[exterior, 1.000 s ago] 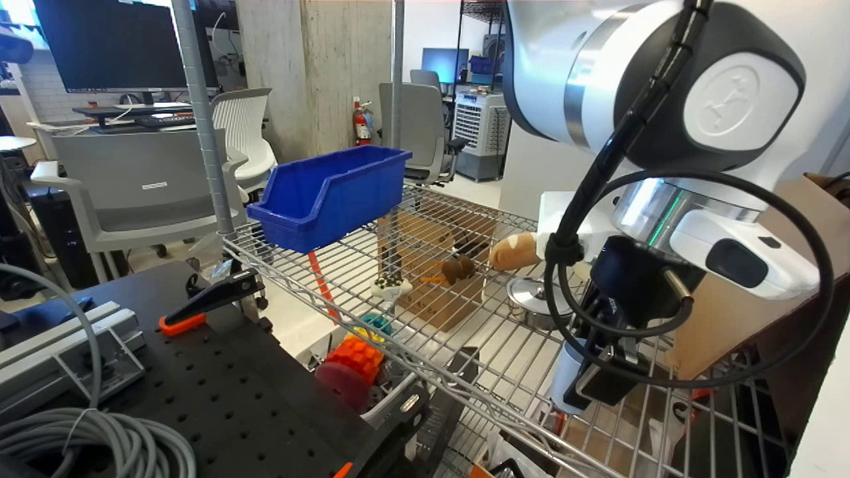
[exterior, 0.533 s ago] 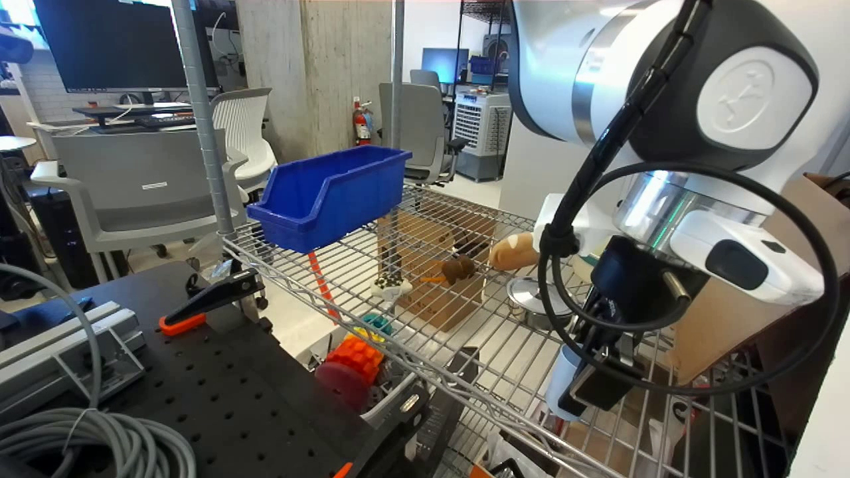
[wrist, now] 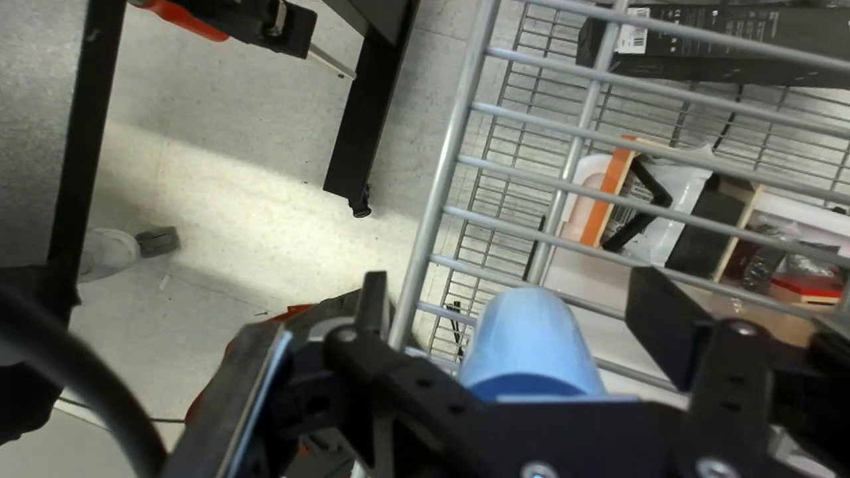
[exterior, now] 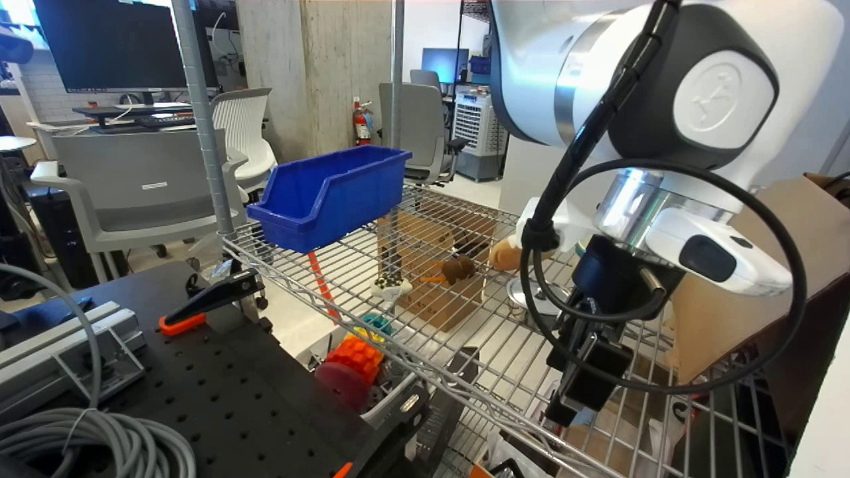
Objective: Move the blue cup to the right
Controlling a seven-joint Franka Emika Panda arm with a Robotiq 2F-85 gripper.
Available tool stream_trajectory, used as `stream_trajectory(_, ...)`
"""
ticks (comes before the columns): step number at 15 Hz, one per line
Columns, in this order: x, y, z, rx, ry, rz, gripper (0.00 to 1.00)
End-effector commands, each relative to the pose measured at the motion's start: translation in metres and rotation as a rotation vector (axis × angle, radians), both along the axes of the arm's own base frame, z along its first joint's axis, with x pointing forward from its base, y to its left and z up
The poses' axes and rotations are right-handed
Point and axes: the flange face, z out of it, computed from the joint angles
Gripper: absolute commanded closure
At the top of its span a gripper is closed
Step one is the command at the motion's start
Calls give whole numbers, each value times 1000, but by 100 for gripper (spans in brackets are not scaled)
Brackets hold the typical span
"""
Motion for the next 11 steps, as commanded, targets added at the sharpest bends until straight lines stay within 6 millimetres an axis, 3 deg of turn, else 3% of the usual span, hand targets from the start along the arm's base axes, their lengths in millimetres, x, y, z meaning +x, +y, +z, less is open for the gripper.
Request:
stream_trajectory(1, -5, 21, 29, -37, 28, 82, 0)
stream_trajectory(7, -19, 80, 77, 10, 21, 301, 0)
stream_trajectory(8, -24, 87, 81, 39, 38, 305, 0)
stream_trajectory(9, -7, 76, 65, 3, 19, 265, 0)
stream_trajectory(11, -15, 86, 74, 26, 29, 283, 0)
